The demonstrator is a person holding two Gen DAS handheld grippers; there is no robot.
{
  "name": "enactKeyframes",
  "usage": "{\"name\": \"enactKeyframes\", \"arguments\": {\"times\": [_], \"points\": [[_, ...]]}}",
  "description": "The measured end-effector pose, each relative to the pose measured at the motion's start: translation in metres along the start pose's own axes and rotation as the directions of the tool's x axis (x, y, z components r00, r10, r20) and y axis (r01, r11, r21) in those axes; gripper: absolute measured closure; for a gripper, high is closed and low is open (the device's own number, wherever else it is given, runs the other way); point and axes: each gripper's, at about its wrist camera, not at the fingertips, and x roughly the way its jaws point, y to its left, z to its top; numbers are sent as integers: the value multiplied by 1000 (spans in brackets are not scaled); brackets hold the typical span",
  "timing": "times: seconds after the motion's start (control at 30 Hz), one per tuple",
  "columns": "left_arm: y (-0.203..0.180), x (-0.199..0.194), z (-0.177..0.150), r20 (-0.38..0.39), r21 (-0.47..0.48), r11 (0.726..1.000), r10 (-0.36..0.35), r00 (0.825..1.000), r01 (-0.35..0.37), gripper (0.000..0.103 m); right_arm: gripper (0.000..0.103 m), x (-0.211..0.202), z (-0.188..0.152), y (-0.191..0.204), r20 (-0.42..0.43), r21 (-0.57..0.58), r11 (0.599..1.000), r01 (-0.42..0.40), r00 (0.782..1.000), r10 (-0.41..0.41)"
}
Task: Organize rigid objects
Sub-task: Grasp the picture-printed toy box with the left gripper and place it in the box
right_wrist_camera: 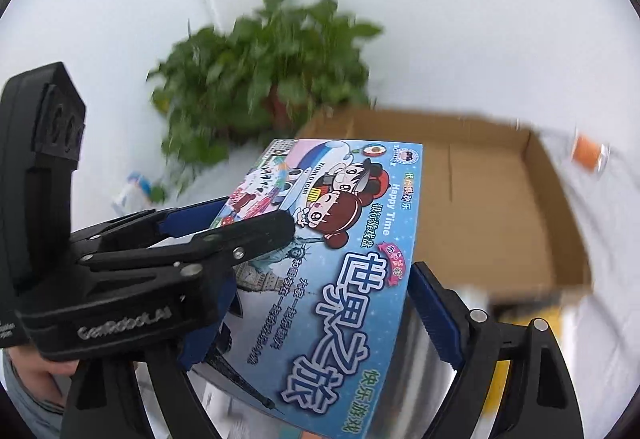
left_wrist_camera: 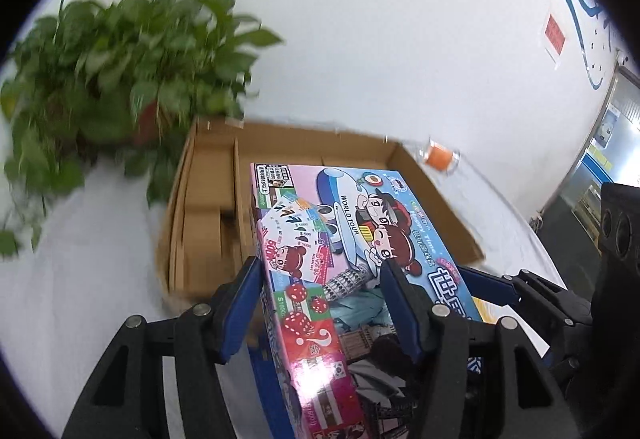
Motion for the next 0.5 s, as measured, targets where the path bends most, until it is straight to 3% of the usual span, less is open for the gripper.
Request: {"name": "enactKeyframes", "arguments": {"times": [0.1, 0.23, 0.37, 0.43, 0.47, 0.5], "points": [[-3, 9, 43, 47, 28, 1000, 5, 999, -7, 44, 17, 25, 40, -25, 0, 17, 1000, 9, 1000, -9], [11, 62, 81, -16, 27, 1000, -3, 1000, 3, 44, 17, 93, 64, -69, -130, 90, 996, -19, 991, 31], [35, 132, 83, -183, -30, 999, -18, 983, 12, 52, 18, 161, 47, -91, -321, 161, 987, -13, 945, 65], [50, 161, 71, -290, -51, 998, 16, 957, -32, 62, 18, 184, 34, -93, -398, 186, 983, -3, 914, 78], [53, 167, 66, -320, -56, 997, 35, 947, -56, 62, 19, 193, 30, -93, -427, 207, 978, -8, 899, 98], [52, 167, 63, -316, -43, 997, 51, 947, -68, 62, 16, 196, 26, -90, -439, 206, 978, -14, 892, 106]]}}
